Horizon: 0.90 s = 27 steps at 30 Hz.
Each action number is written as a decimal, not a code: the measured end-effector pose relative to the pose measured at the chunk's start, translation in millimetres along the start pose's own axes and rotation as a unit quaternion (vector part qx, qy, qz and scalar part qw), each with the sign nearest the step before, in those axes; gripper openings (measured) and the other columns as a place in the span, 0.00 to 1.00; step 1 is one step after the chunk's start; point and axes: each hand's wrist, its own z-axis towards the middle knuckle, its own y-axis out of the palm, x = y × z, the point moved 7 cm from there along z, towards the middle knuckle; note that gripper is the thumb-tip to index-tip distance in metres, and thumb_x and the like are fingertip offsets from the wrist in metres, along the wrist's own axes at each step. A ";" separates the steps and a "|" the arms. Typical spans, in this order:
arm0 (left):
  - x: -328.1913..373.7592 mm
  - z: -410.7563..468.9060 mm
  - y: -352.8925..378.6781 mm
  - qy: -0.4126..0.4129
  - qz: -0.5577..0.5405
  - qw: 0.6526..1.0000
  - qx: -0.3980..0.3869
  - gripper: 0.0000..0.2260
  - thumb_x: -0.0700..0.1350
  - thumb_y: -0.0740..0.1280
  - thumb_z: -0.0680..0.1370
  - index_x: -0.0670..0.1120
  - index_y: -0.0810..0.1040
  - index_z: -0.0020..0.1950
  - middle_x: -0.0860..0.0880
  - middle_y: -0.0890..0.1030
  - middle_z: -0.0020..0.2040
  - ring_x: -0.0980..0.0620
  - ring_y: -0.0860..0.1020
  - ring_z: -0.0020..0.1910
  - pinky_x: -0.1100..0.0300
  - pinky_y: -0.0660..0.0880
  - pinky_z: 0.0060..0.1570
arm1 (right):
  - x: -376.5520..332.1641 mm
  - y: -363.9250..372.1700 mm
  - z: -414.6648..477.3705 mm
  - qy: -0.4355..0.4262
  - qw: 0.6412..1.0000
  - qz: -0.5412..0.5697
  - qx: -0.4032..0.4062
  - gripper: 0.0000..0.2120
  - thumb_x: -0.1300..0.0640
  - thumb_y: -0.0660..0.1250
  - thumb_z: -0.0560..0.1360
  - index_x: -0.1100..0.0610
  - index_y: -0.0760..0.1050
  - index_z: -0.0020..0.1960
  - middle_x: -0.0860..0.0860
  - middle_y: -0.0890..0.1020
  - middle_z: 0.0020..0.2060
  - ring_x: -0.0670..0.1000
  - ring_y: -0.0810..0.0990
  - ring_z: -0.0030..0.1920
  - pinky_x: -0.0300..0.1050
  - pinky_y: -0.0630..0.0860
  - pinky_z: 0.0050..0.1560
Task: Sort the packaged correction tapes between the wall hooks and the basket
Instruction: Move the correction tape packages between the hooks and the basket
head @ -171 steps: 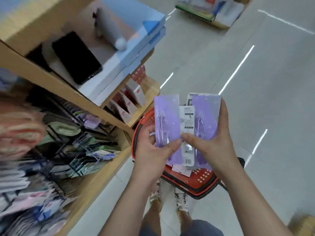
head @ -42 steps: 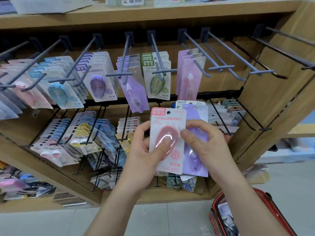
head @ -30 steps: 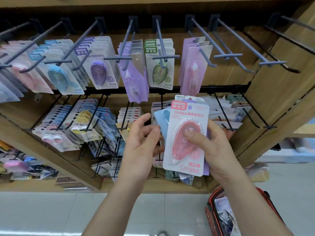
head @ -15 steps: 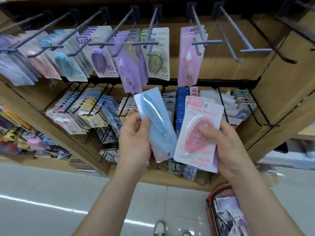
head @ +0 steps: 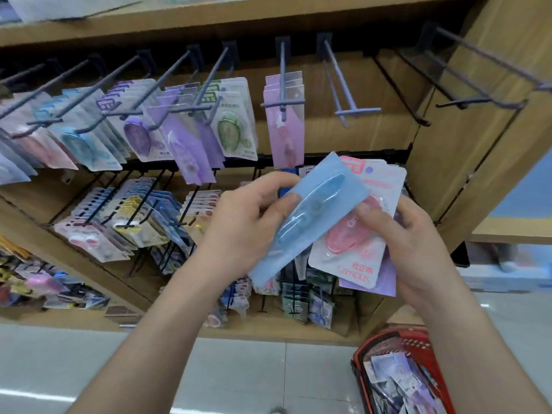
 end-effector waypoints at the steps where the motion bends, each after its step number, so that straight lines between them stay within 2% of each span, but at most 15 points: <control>1: 1.8 3.0 -0.2 0.006 0.022 1.000 -0.013 0.14 0.45 0.67 0.80 0.67 0.76 0.46 0.58 0.73 0.26 0.57 0.68 0.27 0.65 0.64 0.29 | -2.1 -1.9 -0.1 0.004 1.000 0.010 0.002 0.11 0.52 0.75 0.70 0.47 0.82 0.52 0.50 0.86 0.51 0.55 0.86 0.50 0.58 0.84 0.46; 3: 2.8 9.9 -1.1 0.012 0.062 0.997 -0.038 0.11 0.48 0.68 0.79 0.67 0.80 0.47 0.60 0.79 0.32 0.57 0.74 0.31 0.59 0.73 0.34 | -3.4 -3.3 -0.6 0.020 1.000 0.006 -0.005 0.08 0.49 0.73 0.71 0.46 0.83 0.50 0.50 0.87 0.50 0.56 0.86 0.49 0.56 0.84 0.41; 4: 4.1 13.9 -1.1 0.016 0.084 0.995 -0.056 0.08 0.50 0.69 0.79 0.65 0.82 0.49 0.61 0.83 0.38 0.56 0.79 0.37 0.56 0.77 0.39 | -2.5 -4.2 -1.1 0.030 0.999 0.009 -0.011 0.06 0.50 0.74 0.71 0.45 0.83 0.48 0.50 0.87 0.48 0.57 0.86 0.48 0.55 0.84 0.37; 6: 11.3 21.2 1.4 0.040 0.135 0.986 -0.092 0.07 0.54 0.68 0.78 0.66 0.80 0.55 0.61 0.85 0.46 0.57 0.82 0.46 0.53 0.79 0.48 | -0.3 -6.9 -1.6 0.049 0.998 0.026 -0.027 0.05 0.54 0.74 0.70 0.45 0.84 0.44 0.50 0.87 0.45 0.56 0.86 0.43 0.49 0.82 0.30; 8: 16.0 28.8 4.7 0.041 0.139 0.983 -0.113 0.08 0.55 0.69 0.77 0.65 0.81 0.55 0.61 0.85 0.45 0.60 0.81 0.45 0.54 0.79 0.48 | -1.3 -8.0 -1.2 0.050 0.997 0.045 -0.042 0.09 0.59 0.76 0.69 0.46 0.85 0.44 0.52 0.87 0.44 0.53 0.86 0.40 0.46 0.80 0.30; 10: 15.1 37.5 3.8 0.037 0.129 0.987 -0.089 0.05 0.56 0.69 0.76 0.61 0.84 0.50 0.57 0.84 0.38 0.57 0.79 0.38 0.55 0.77 0.42 | -0.3 -13.0 0.6 0.044 0.997 0.062 -0.030 0.10 0.58 0.71 0.67 0.50 0.84 0.47 0.54 0.87 0.45 0.53 0.86 0.40 0.47 0.81 0.33; 12: 4.8 42.5 -1.9 0.004 0.072 0.997 -0.041 0.04 0.56 0.69 0.76 0.60 0.83 0.45 0.54 0.81 0.35 0.54 0.75 0.34 0.57 0.73 0.39 | 4.1 -23.6 2.2 0.040 0.996 0.077 0.016 0.12 0.56 0.70 0.66 0.51 0.82 0.50 0.54 0.86 0.45 0.54 0.86 0.40 0.50 0.81 0.31; 14: -13.0 37.9 -0.9 -0.084 -0.107 0.990 -0.026 0.04 0.50 0.72 0.75 0.54 0.83 0.48 0.51 0.83 0.41 0.54 0.77 0.36 0.58 0.74 0.40 | 11.2 -37.8 2.3 0.039 0.994 0.081 0.060 0.10 0.54 0.70 0.66 0.47 0.83 0.47 0.53 0.86 0.45 0.56 0.86 0.41 0.55 0.82 0.30; 16: -28.2 26.9 13.9 -0.170 -0.303 0.938 -0.020 0.08 0.43 0.72 0.71 0.47 0.82 0.50 0.50 0.85 0.39 0.53 0.80 0.36 0.60 0.78 0.37 | 14.8 -47.7 -0.8 0.028 0.992 0.094 0.081 0.08 0.53 0.71 0.66 0.44 0.84 0.45 0.52 0.86 0.46 0.57 0.86 0.42 0.59 0.83 0.32; 17: -30.7 23.5 20.0 -0.183 -0.354 0.917 0.002 0.07 0.40 0.71 0.71 0.45 0.82 0.48 0.49 0.85 0.38 0.53 0.81 0.35 0.63 0.79 0.34 | 17.8 -51.7 -3.1 0.024 0.991 0.099 0.083 0.09 0.51 0.73 0.66 0.43 0.84 0.45 0.52 0.86 0.46 0.58 0.86 0.42 0.61 0.82 0.33; 19: -26.2 21.2 28.4 -0.184 -0.395 0.899 0.053 0.03 0.37 0.69 0.76 0.43 0.82 0.44 0.49 0.85 0.36 0.54 0.81 0.33 0.65 0.78 0.33 | 22.0 -57.8 -8.9 0.020 0.994 0.067 0.083 0.15 0.48 0.79 0.60 0.43 0.84 0.46 0.51 0.86 0.46 0.57 0.86 0.44 0.65 0.81 0.37; 21: -14.2 28.2 34.2 -0.156 -0.414 0.893 0.084 0.06 0.38 0.67 0.78 0.44 0.82 0.42 0.49 0.84 0.36 0.54 0.82 0.34 0.64 0.78 0.34 | 29.3 -61.1 -13.4 0.030 0.997 0.006 0.074 0.15 0.50 0.78 0.60 0.43 0.83 0.46 0.51 0.86 0.45 0.57 0.85 0.44 0.65 0.81 0.38; 24: 5.3 43.0 43.8 -0.102 -0.390 0.911 0.092 0.09 0.43 0.67 0.80 0.48 0.82 0.40 0.50 0.81 0.36 0.52 0.79 0.37 0.56 0.77 0.39 | 43.9 -57.6 -18.3 0.058 0.997 -0.001 0.055 0.12 0.58 0.73 0.64 0.46 0.83 0.45 0.53 0.87 0.43 0.55 0.86 0.41 0.55 0.83 0.34; 26: 13.3 51.1 49.5 -0.075 -0.367 0.922 0.104 0.10 0.46 0.67 0.81 0.52 0.81 0.40 0.51 0.79 0.37 0.50 0.76 0.38 0.51 0.73 0.41 | 46.2 -50.1 -19.5 0.058 0.997 0.001 0.044 0.14 0.59 0.74 0.62 0.53 0.82 0.48 0.53 0.87 0.42 0.54 0.85 0.40 0.51 0.82 0.33; 27: 16.0 54.4 50.9 -0.065 -0.356 0.925 0.113 0.09 0.45 0.67 0.80 0.53 0.81 0.40 0.53 0.79 0.36 0.51 0.76 0.37 0.52 0.73 0.41 | 45.6 -46.3 -19.5 0.056 0.998 -0.001 0.040 0.16 0.59 0.75 0.62 0.56 0.80 0.50 0.54 0.87 0.42 0.54 0.85 0.40 0.49 0.82 0.32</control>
